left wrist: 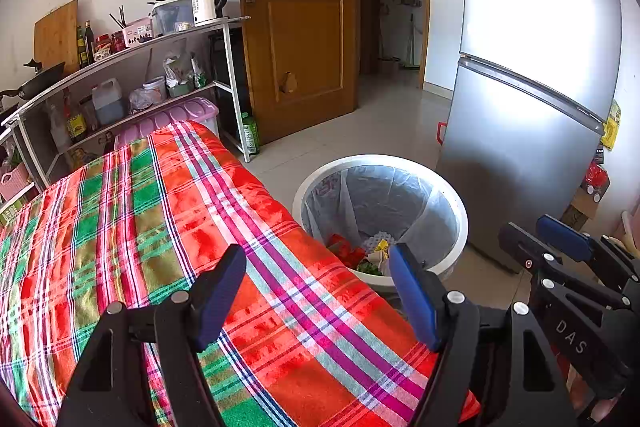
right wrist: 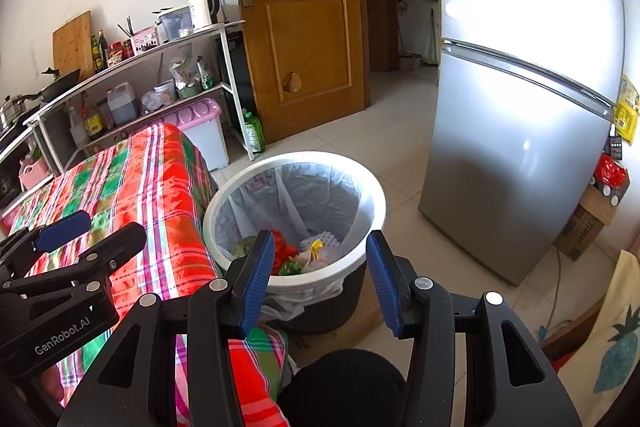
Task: Collect trash
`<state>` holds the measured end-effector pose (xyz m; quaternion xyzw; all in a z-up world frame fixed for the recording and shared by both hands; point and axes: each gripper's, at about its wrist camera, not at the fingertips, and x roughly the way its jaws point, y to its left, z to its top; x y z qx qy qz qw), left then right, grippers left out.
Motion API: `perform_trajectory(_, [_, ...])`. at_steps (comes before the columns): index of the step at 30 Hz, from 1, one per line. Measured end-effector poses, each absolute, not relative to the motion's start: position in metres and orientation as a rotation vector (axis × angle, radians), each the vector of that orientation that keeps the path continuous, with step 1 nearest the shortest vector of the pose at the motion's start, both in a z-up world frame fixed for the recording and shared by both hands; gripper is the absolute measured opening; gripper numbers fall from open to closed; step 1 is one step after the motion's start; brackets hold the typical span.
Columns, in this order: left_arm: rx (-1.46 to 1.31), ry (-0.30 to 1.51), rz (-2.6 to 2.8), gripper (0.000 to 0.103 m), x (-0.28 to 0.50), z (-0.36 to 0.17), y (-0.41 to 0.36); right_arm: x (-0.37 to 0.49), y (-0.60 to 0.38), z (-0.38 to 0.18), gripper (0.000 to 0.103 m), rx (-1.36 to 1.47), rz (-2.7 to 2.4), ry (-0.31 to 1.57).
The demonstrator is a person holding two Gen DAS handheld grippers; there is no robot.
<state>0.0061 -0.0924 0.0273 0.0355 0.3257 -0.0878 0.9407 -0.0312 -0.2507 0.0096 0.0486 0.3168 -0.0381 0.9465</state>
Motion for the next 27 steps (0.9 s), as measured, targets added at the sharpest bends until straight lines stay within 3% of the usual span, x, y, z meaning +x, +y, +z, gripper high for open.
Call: perform_trajectory(27, [0.069,0.664,-0.177,0.076,0.0062,0.0261,-0.0901,-0.0308,-0.2513,0.0106,0.049,0.098,-0.075,0.645])
